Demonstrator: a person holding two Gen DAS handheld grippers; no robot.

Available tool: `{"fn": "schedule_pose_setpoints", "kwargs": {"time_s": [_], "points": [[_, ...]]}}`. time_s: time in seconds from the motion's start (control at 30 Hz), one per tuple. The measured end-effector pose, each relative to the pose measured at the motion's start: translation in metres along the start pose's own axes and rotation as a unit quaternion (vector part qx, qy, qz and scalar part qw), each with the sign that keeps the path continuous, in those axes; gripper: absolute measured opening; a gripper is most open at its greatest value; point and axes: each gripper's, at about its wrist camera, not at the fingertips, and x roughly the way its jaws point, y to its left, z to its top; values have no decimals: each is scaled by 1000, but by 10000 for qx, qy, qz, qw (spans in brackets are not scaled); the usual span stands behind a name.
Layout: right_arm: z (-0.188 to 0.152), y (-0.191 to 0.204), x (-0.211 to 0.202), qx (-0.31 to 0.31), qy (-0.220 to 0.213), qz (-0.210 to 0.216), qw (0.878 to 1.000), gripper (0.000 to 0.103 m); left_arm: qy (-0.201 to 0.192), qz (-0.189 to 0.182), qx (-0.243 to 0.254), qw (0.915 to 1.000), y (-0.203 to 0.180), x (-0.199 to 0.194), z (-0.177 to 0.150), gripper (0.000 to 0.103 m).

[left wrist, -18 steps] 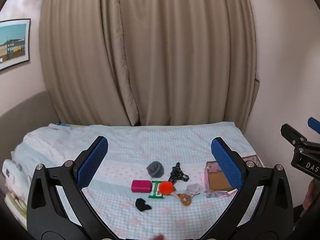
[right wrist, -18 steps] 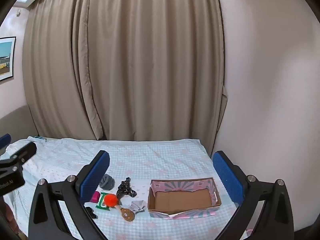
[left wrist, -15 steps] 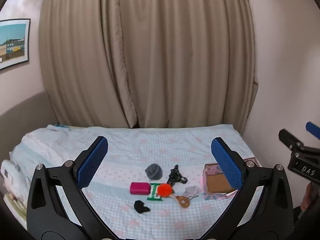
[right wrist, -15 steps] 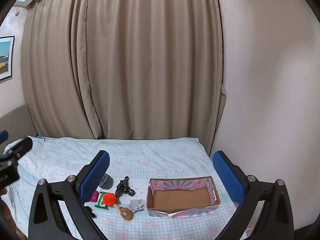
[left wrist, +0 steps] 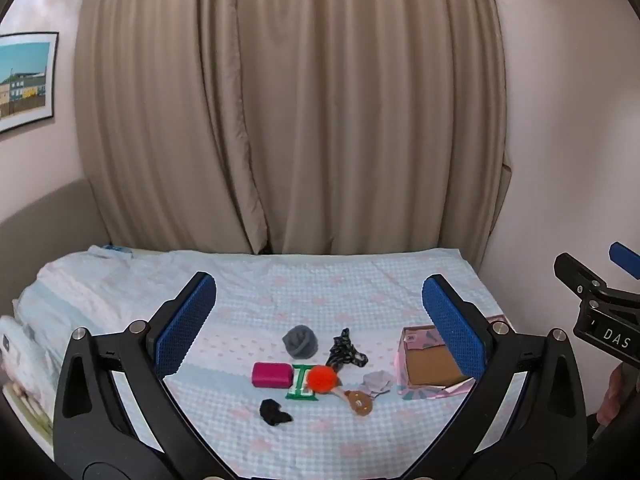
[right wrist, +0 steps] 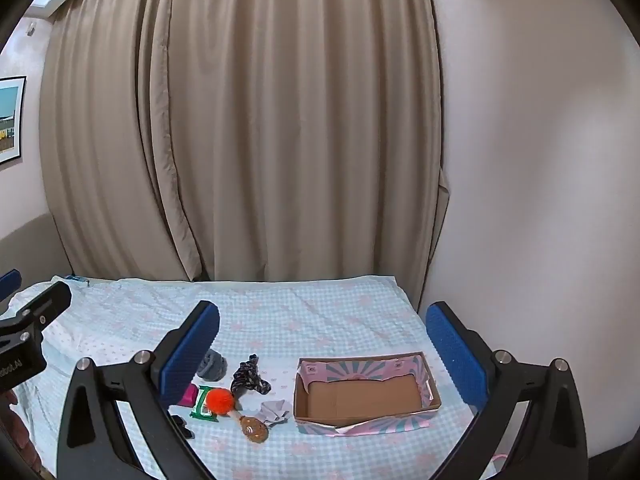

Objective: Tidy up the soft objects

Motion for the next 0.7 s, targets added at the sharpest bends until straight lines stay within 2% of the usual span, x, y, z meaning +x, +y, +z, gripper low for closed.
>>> {"fn": "schedule_pose_setpoints", "kwargs": {"time_s": [0.37,0.43,0.7], "points": [[0,-4,2,14,-26,-49,10000,103,3,-28,10,10000,-2,-9,0,103],[0,-4,3,-16,-43,-62,10000,103,38,-31,30,10000,-3,5,-1,103],[-3,-3,5,-4,-60,-1,10000,103,24,-11,55,10000,-2,7,-2,103]]}}
